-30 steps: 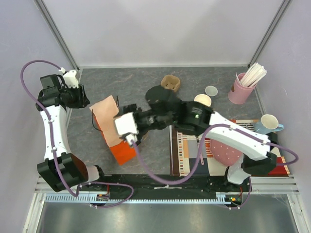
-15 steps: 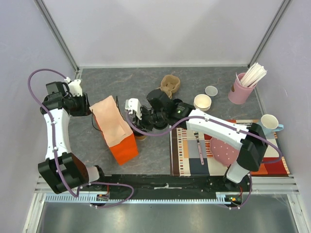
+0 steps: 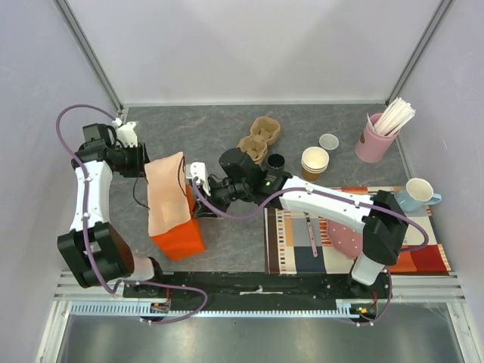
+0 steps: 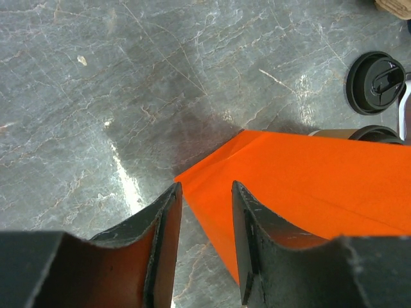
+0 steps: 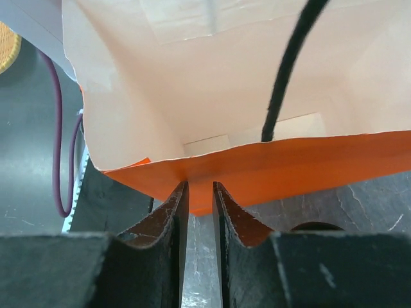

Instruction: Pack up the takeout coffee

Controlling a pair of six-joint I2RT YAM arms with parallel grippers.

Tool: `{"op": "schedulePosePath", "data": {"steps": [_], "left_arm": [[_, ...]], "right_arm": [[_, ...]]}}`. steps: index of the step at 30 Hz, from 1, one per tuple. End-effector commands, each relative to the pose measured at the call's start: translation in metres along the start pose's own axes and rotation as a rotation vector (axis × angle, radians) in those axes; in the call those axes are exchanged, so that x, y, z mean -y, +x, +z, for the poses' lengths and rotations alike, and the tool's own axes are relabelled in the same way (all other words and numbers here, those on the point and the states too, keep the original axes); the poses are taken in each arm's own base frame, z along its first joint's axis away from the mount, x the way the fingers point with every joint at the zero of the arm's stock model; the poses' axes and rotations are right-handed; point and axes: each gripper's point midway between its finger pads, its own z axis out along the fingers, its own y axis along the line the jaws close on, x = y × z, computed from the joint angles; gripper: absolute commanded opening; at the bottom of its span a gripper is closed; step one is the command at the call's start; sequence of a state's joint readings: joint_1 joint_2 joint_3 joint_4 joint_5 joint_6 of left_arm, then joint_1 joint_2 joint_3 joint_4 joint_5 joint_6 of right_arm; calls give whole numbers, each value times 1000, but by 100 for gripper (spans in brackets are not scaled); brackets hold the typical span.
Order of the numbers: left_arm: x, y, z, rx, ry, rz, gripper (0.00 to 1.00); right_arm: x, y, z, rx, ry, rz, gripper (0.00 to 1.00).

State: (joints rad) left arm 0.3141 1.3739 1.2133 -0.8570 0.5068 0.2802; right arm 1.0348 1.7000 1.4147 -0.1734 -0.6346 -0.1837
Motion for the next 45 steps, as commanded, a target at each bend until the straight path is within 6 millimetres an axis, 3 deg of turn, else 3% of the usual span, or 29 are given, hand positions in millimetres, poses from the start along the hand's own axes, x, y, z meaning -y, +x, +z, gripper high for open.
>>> {"op": "schedulePosePath", "data": {"steps": [1, 4, 10, 17, 22, 23, 24, 25, 27, 32, 38, 40, 45], "left_arm": [[5, -28, -5, 77, 18, 13, 43], [5, -30, -10, 92, 8, 33, 43], [-3, -41, -20, 118, -56, 75, 44], [-8, -43, -25, 121, -93, 90, 46], [-11, -41, -26, 118, -114, 97, 46], [-11, -42, -27, 118, -117, 101, 47], [-12, -41, -26, 116, -121, 103, 47], [-14, -41, -27, 114, -130, 106, 47], [-15, -41, -27, 112, -133, 109, 47], [-17, -38, -25, 100, -135, 115, 47], [-16, -39, -21, 98, -118, 104, 47], [-15, -39, -20, 99, -110, 100, 48], [-13, -42, -22, 110, -109, 108, 48]], "right_arm": [[9, -33, -7, 82, 16, -32, 28], [25, -34, -23, 78, 73, -23, 30], [68, -41, -75, 72, 235, -24, 37], [149, -25, -139, 70, 437, 61, 54], [208, -1, -152, 7, 547, 117, 56], [221, 11, -157, -51, 602, 113, 56], [231, 3, -161, -62, 637, 92, 56], [241, 29, -154, -136, 638, 134, 56], [261, 43, -150, -203, 662, 133, 57], [268, 77, -143, -333, 652, 186, 58], [255, 102, -134, -399, 589, 187, 62], [255, 119, -134, -451, 596, 205, 62], [259, 131, -131, -490, 597, 218, 61]]}}
